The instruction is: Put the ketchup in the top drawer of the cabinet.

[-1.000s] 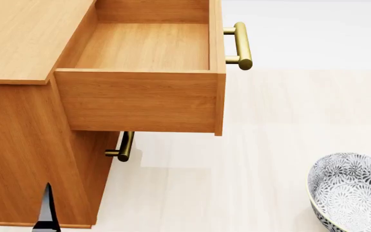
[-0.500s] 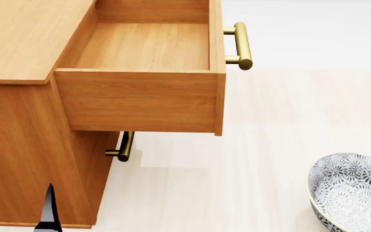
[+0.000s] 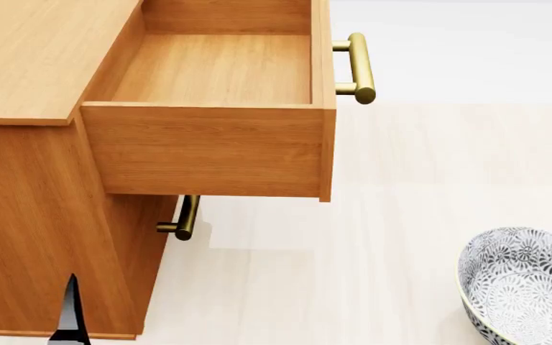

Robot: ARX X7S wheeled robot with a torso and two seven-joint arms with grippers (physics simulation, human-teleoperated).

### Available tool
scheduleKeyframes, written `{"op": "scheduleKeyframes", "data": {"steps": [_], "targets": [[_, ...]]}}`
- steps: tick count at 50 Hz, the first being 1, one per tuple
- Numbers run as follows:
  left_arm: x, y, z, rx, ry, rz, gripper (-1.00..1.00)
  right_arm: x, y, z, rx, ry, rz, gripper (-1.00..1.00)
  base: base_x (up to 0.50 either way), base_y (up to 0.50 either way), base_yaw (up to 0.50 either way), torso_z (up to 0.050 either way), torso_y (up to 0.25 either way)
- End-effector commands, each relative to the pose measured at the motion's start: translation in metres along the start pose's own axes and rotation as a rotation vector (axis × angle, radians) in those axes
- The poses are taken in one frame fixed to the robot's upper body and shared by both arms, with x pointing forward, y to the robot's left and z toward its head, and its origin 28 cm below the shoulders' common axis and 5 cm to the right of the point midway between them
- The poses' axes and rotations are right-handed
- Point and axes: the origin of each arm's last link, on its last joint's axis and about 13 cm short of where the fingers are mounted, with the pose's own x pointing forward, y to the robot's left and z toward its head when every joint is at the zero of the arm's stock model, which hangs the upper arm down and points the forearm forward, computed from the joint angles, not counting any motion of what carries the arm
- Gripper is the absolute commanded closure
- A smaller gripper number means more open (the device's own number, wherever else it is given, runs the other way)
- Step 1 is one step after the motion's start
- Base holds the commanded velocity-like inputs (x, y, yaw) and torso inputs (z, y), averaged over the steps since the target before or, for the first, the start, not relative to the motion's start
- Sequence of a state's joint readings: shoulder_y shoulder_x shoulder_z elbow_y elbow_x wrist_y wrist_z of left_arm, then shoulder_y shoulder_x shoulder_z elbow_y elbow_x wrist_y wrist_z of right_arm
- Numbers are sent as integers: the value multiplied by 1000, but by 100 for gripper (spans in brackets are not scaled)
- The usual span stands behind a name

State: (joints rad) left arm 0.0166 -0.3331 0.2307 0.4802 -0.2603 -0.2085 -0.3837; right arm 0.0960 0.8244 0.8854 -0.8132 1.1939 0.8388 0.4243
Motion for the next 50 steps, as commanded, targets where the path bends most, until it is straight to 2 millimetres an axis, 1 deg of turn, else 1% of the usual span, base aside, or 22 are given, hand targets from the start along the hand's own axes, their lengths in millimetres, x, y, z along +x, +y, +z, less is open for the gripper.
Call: {"op": "scheduleKeyframes", "data": {"steps": [1, 7, 19, 26, 33, 37, 38, 40, 42, 50], "targets": [[0, 1, -1, 1, 3, 6, -100, 14, 8, 40, -68, -92, 19, 100, 0, 0, 0, 0, 0], [0, 1, -2, -1, 2, 5, -100, 20, 8, 55, -77, -128, 20, 100, 0, 0, 0, 0, 0], [0, 0, 0, 1, 0, 4, -100, 34, 13, 72, -82, -192, 45, 100, 0, 0, 0, 0, 0], [-1, -1, 0, 2, -2, 0, -100, 48, 24, 83, -55, -258, 84, 100, 0, 0, 0, 0, 0], [-1, -1, 0, 1, -4, -1, -100, 58, 33, 87, -29, -295, 111, 100, 0, 0, 0, 0, 1], [-1, -1, 0, 1, -3, 1, -100, 65, 39, 89, -21, -351, 109, 100, 0, 0, 0, 0, 0], [-1, -1, 1, 1, -3, 1, -100, 67, 42, 90, 15, -357, 124, 100, 0, 0, 0, 0, 0], [-1, -1, 1, 0, -3, 1, -100, 70, 45, 90, 5, -378, 116, 100, 0, 0, 0, 0, 0], [-2, -1, 0, 1, -3, -1, -100, 72, 48, 91, 46, -388, 132, 100, 0, 0, 0, 0, 0], [-2, -1, -2, 0, 0, 1, -100, 82, 59, 95, 105, -480, 152, 100, 0, 0, 0, 0, 0]]}}
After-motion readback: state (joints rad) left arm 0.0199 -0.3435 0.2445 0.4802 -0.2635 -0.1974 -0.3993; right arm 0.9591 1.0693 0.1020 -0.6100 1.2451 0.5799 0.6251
